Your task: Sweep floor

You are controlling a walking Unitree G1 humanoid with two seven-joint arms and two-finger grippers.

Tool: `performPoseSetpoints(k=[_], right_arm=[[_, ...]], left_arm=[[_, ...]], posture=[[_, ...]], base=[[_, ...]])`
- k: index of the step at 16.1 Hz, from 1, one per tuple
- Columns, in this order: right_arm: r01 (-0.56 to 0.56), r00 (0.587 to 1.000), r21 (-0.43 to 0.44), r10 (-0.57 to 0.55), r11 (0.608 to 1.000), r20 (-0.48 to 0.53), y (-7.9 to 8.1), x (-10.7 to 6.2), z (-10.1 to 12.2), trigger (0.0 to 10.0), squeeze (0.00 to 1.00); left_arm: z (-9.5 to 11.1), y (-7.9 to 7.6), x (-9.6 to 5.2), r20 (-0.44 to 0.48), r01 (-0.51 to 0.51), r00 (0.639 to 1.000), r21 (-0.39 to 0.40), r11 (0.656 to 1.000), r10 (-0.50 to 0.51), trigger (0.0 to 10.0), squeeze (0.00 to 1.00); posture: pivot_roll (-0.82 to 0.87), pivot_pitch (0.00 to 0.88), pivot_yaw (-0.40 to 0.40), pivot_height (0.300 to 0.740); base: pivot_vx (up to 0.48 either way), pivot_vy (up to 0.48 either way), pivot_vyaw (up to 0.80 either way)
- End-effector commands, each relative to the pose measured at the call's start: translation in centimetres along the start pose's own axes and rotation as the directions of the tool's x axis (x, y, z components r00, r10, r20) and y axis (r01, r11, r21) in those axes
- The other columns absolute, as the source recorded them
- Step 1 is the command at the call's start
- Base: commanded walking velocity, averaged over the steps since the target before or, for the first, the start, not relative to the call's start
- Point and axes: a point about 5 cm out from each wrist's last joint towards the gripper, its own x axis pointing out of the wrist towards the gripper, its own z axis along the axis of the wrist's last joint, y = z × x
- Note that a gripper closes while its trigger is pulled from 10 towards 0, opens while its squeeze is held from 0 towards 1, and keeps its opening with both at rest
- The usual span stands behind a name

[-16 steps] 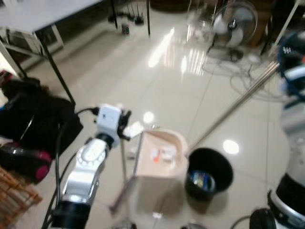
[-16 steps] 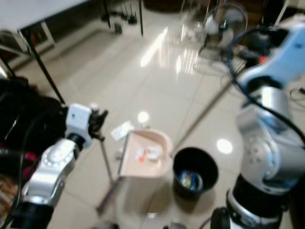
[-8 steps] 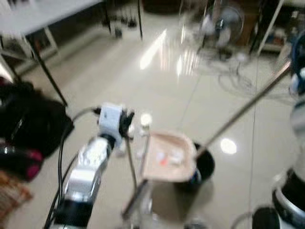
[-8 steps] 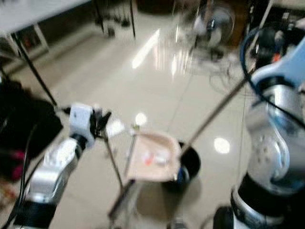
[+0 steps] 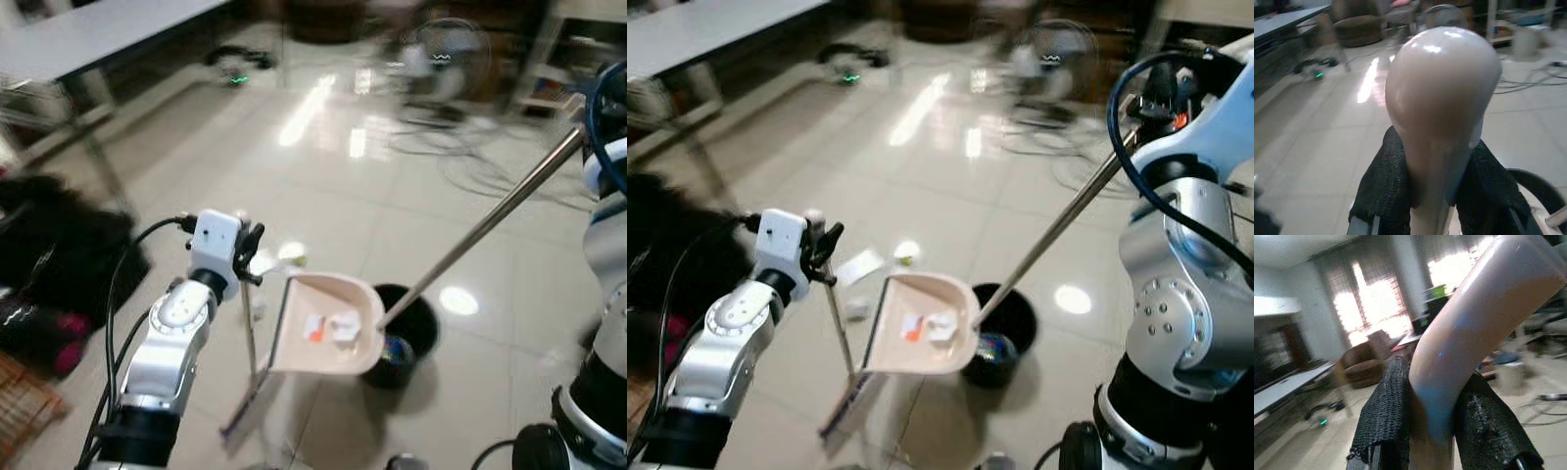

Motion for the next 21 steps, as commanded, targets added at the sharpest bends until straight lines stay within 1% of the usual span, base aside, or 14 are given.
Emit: performPoseSetpoints(k=[1,5,7,9,11,14,16,18,21], right_arm=[[0.013,0.999,-0.004,-0.012,1.0,0.048,-0.2,-0.2,1.0,10.0,0.0],[0.004,0.999,-0.005,-0.003,1.0,0.036,-0.1,-0.2,0.9,10.0,0.0],[-0.01,1.0,-0.004,0.01,1.0,0.028,-0.1,-0.2,0.7,10.0,0.0],[-0.023,0.999,-0.007,0.023,1.0,0.023,0.1,0.1,0.6,10.0,0.0],[-0.028,0.999,-0.004,0.028,1.0,0.025,0.3,0.1,0.7,10.0,0.0],[-0.033,0.999,-0.001,0.033,0.999,0.027,0.3,0.1,0.6,10.0,0.0],[-0.051,0.996,0.002,0.051,0.999,0.066,0.6,0.1,0.8,10.0,0.0],[-0.073,0.993,0.006,0.073,0.997,0.096,0.9,0.2,1.1,10.0,0.0],[-0.137,0.982,-0.037,0.141,0.99,0.124,2.0,0.3,1.1,10.0,0.0]], left_arm=[[1.6,-0.2,0.6,0.072,0.015,0.997,0.015,1.0,-0.016,10.0,0.0],[1.6,-0.2,0.6,0.078,0.007,0.997,0.013,1.0,-0.008,10.0,0.0],[1.6,-0.3,0.4,0.076,-0.003,0.997,0.015,1.0,0.002,10.0,0.0],[1.3,0.1,0.1,0.052,-0.051,0.997,0.015,0.999,0.051,10.0,0.0],[1.1,0.9,-0.2,0.05,-0.101,0.994,0.029,0.994,0.1,10.0,0.0],[1.2,1.6,-0.5,0.057,-0.148,0.988,0.038,0.988,0.146,10.0,0.0],[1.1,2.1,-0.6,0.05,-0.175,0.984,0.052,0.983,0.173,10.0,0.0],[0.9,2.2,-0.6,0.044,-0.181,0.983,0.061,0.982,0.178,10.0,0.0],[0.8,2.3,-0.6,0.028,-0.189,0.982,0.071,0.979,0.188,10.0,0.0]], posture=[[-0.16,0.079,0.053,0.74],[-0.16,0.079,0.028,0.74],[-0.15,0.078,0.016,0.74],[-0.14,0.082,0.012,0.74],[-0.14,0.085,0.012,0.74],[-0.13,0.088,0.012,0.74],[-0.13,0.092,0.02,0.74],[-0.13,0.093,0.023,0.74],[-0.13,0.094,0.021,0.74]], base=[[0.319,0.0,-0.8],[0.319,0.0,-0.74],[0.315,0.0,0.0],[0.0,0.0,0.0],[0.0,0.0,0.0],[0.0,0.0,0.0],[0.0,0.0,0.0],[0.0,0.0,0.0],[0.0,0.0,0.0]])
